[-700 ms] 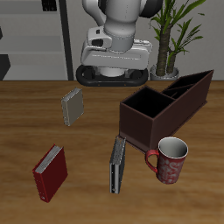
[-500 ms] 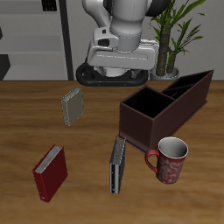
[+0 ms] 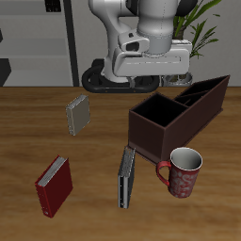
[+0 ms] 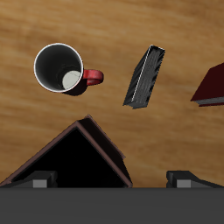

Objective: Place the red mug into the left desk caddy's right compartment and place the striped book into the left desk caddy's back compartment

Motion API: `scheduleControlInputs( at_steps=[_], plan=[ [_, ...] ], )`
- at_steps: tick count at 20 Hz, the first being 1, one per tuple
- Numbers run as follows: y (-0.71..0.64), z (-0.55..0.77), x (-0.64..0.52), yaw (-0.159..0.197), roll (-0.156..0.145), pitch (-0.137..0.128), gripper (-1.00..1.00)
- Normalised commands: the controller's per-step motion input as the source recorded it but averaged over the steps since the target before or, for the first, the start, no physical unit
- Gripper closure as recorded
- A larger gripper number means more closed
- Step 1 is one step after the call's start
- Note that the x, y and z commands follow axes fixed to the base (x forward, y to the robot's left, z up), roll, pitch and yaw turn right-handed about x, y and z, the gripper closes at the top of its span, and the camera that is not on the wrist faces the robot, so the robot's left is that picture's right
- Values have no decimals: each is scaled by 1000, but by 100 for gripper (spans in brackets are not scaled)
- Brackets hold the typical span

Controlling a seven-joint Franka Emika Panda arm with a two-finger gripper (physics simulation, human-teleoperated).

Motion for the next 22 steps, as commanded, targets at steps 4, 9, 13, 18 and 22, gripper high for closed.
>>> scheduleControlInputs(
  at_steps=[4, 9, 13, 18, 22],
  plan=[
    [527, -33, 418, 31, -8, -40, -100],
    [673, -74, 378, -11, -5, -15, -100],
    [505, -72, 232, 41, 12, -31, -100],
    [354, -113, 222, -2, -30, -30, -100],
    [376, -171, 162, 21, -16, -45, -100]
  ],
)
